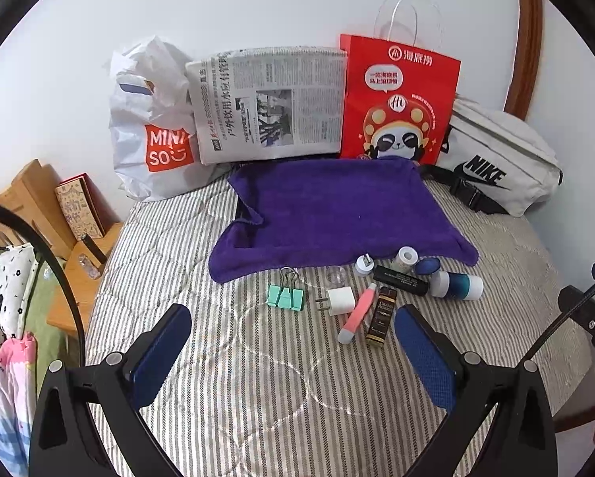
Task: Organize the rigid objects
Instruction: 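Lower the left gripper onto the green binder clip and close it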
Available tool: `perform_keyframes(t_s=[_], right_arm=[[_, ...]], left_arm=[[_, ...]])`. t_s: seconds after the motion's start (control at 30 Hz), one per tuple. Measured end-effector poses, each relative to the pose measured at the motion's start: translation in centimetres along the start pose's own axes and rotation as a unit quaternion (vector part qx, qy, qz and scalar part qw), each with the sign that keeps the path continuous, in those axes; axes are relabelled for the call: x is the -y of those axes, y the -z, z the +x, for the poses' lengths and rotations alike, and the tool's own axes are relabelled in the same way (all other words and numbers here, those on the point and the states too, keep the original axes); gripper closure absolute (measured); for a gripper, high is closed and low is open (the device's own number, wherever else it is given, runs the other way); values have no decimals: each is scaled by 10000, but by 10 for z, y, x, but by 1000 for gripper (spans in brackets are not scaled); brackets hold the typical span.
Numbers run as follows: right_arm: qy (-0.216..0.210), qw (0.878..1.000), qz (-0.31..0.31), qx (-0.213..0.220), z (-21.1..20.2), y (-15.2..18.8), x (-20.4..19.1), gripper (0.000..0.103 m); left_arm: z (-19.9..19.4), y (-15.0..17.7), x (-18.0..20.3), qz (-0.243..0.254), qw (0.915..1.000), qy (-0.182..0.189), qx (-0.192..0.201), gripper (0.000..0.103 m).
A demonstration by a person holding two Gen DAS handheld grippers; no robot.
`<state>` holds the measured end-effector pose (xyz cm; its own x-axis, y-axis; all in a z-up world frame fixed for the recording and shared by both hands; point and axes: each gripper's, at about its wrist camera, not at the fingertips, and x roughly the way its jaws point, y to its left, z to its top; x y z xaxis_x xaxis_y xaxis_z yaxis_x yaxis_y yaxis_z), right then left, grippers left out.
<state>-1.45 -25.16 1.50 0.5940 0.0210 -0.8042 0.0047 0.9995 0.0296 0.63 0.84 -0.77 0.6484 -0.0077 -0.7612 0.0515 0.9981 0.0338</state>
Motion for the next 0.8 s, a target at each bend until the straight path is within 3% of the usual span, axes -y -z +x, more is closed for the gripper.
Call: perform_keyframes(t_s=[0.33,0.8], right_arm=[[-59,9998,49,-209,32,-2,10,0],[131,9968,57,-790,84,9,18,0]], left_arm=[[47,0,-9,200,9996,-112,-181,0],[147,15,-32,192,9975,260,-626,4]])
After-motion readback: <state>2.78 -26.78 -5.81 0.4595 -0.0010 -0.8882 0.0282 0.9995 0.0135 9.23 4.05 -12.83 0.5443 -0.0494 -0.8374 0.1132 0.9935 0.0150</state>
